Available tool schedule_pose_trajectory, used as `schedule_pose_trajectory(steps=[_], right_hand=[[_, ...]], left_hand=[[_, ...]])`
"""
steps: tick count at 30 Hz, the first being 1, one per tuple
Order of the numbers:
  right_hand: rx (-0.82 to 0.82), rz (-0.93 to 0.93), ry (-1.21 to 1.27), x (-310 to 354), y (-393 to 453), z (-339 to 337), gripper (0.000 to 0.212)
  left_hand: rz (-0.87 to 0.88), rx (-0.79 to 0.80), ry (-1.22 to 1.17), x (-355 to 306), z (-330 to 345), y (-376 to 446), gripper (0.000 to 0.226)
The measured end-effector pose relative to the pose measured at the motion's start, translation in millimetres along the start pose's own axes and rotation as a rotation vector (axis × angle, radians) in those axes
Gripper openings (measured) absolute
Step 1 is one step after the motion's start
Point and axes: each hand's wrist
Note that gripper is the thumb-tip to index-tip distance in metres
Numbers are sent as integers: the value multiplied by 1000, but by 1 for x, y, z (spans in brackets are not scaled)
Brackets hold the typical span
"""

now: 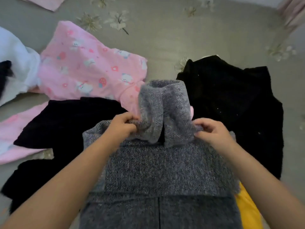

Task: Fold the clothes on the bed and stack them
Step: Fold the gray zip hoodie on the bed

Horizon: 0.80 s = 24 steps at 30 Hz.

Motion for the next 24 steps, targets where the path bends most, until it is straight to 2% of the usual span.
schedule_pose_trajectory(steps=[2,3,4,5,6,7,8,9,10,12,13,15,18,22,24], right_hand=[[246,10,-201,-16,-39,-10,46],[377,34,-299,-25,-55,-10,41],[466,56,-363,-34,-69,-9,34],[474,78,-382,-43,-79,-7,28],[401,97,-357,-49,-85,-4,24],[258,130,-281,-53,-87,-1,22],[107,170,-153,-53,-86,3,22],[10,199,-9,-51,-83,8,31],[-10,207,96,-48,-78,12,45],[110,143,121,-41,-74,19,55],[174,84,77,-37,-75,22,52],[193,-16,-6,-35,-85,23,48],[130,-218,-186,-40,-118,18,36],[235,-617,-649,-68,-185,17,31],[292,-698,-897,-88,-216,30,40]], left_hand=[[131,291,252,13,-11,-32,21],[142,463,395,22,-16,-46,20],[139,612,542,33,-19,-58,20],[121,682,653,42,-21,-66,19],[102,673,690,46,-20,-73,19],[81,604,628,47,-18,-78,20],[24,481,459,43,-15,-81,21],[-40,345,250,39,-11,-83,21],[-74,261,85,33,-6,-84,23],[-20,280,22,23,5,-86,44],[43,350,78,19,13,-91,51],[165,416,198,19,22,-105,48],[345,362,378,26,19,-134,31],[854,479,698,56,6,-177,30],[965,561,943,82,10,-202,32]])
Point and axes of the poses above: each hand's wrist, its own y-axis towards the middle knuckle, its own z-axis out of the palm, x = y × z, and after that the axes turned 9 degrees about -x, right-handed
